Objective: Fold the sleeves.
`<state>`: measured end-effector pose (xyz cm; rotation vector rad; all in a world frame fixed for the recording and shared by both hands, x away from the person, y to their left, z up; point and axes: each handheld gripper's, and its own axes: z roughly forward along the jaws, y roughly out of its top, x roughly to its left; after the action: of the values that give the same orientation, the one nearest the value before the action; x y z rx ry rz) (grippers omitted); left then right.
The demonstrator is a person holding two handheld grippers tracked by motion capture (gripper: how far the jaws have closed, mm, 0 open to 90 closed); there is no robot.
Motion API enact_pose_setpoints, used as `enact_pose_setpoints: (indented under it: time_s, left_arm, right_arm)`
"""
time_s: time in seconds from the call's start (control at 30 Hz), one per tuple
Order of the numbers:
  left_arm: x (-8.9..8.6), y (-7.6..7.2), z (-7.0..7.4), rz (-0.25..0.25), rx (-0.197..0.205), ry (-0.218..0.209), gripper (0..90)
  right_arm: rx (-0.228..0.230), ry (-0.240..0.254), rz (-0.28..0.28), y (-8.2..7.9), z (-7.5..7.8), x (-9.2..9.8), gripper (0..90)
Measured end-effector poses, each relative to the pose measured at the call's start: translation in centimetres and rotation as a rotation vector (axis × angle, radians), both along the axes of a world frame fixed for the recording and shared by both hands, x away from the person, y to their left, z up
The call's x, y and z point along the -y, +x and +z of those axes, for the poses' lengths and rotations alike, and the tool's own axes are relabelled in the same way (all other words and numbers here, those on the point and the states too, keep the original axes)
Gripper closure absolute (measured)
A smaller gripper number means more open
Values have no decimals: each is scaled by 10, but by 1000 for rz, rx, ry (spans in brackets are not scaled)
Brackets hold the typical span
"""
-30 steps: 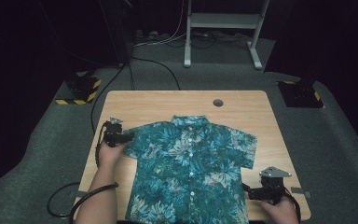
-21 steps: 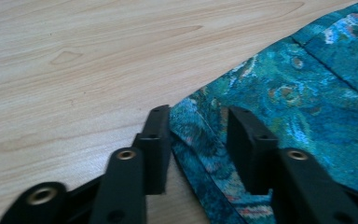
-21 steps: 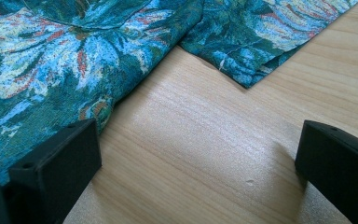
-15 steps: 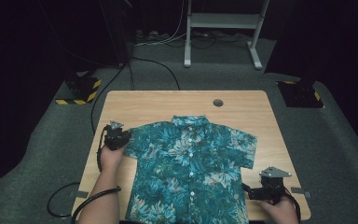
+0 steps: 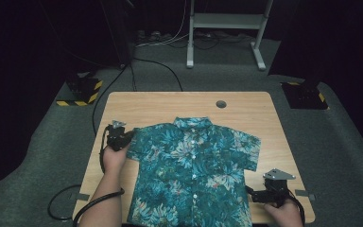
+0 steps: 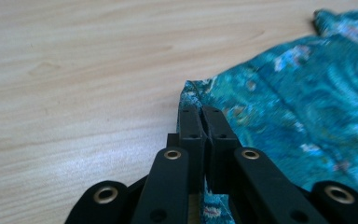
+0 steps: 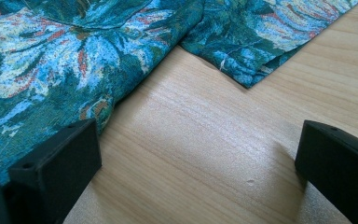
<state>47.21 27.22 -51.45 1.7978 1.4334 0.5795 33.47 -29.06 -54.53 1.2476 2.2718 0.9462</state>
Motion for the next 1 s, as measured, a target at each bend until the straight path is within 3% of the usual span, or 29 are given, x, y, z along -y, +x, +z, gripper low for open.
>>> enact_pose_setpoints:
  time_s: [0.27,0.57,0.83,1.0]
  left_arm:
    - [7,-6,22,-30,36,-41,874]
    - [26,-14,32,-75,66,-96,875]
    - [48,-17,43,-139,81,-117,874]
    - [59,-19,43,-166,80,-120,874]
  right_arm:
    - [0,0,2,0,0,0,0]
    - [0,0,3,0,0,0,0]
    - [0,0,4,0,0,0,0]
    - [-1,0,4,0,0,0,0]
